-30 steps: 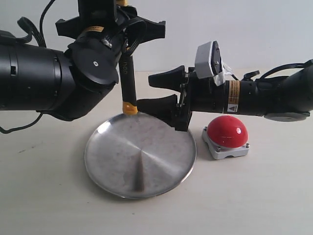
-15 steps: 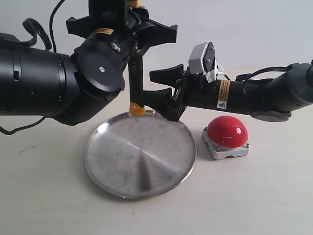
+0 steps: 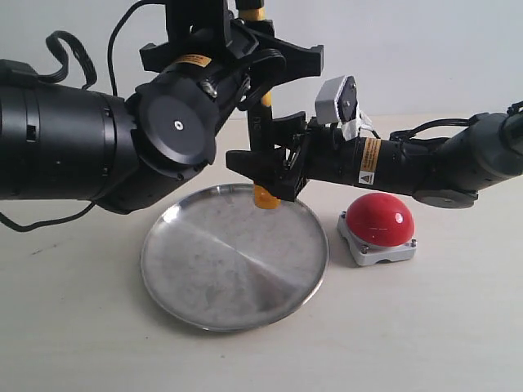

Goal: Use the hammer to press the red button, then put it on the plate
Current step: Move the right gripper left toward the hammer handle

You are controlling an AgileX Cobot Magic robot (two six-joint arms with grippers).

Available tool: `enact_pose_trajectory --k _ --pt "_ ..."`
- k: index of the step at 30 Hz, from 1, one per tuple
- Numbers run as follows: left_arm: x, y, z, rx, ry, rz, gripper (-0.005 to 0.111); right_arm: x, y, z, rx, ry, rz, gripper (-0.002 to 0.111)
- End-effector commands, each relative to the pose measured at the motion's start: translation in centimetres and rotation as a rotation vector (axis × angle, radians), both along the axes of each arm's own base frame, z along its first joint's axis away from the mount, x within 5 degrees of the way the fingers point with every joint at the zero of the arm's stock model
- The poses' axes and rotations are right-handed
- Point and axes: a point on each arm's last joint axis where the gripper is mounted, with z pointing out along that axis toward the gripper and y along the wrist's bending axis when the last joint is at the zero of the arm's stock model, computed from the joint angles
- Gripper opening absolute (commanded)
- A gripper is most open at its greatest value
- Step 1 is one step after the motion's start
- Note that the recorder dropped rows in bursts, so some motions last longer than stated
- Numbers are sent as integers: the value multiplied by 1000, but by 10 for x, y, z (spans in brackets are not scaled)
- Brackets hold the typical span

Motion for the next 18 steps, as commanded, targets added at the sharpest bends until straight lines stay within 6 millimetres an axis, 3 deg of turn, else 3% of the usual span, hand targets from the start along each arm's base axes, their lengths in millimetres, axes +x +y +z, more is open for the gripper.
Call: enact_pose_trajectory --k 1,4,9,15,18 --pt "-3 1 20 -47 -70 -1 0 1 1 5 31 13 -1 76" --pt "-3 0 21 -49 -79 -10 0 1 1 5 38 31 -1 64" --pt "-4 -1 21 -106 -67 -26 0 3 1 6 71 87 -22 31" --pt "-4 -1 21 -97 -70 -26 0 2 1 5 73 98 -20 1" --pt "-4 -1 21 -97 -70 -26 0 2 1 5 76 105 -20 0"
